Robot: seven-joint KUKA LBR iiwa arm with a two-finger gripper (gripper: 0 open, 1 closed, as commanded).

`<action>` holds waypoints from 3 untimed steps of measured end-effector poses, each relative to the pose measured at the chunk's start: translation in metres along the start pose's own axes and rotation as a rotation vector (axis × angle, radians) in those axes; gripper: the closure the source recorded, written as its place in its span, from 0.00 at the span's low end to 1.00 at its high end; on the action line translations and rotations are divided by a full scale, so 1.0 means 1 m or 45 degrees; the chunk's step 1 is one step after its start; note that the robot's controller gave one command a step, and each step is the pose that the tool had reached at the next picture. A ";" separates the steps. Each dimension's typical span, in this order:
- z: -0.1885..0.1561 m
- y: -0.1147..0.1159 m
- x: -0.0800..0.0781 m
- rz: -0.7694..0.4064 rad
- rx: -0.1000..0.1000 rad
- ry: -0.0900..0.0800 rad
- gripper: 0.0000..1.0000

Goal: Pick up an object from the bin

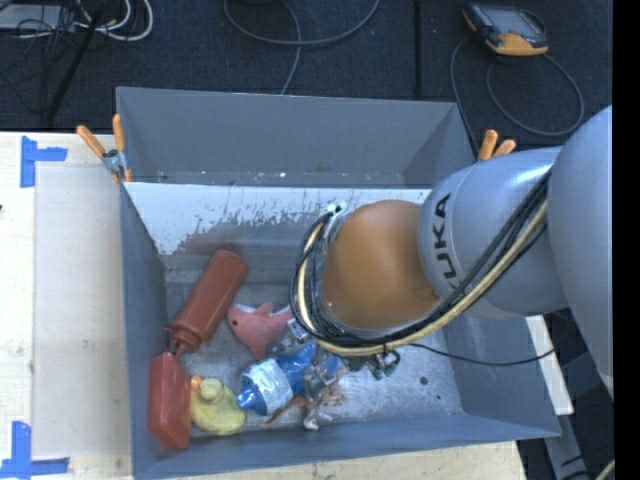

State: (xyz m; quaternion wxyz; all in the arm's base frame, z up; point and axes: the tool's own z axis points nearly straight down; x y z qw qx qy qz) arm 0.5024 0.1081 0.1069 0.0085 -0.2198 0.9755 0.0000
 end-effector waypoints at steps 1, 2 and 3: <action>-0.017 0.001 0.003 -0.002 -0.005 0.021 1.00; -0.035 0.001 0.002 0.000 -0.005 0.020 1.00; -0.047 0.001 0.002 0.001 -0.006 0.022 1.00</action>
Offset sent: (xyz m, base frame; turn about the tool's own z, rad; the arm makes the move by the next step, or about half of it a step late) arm 0.0000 0.0000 0.0549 0.0000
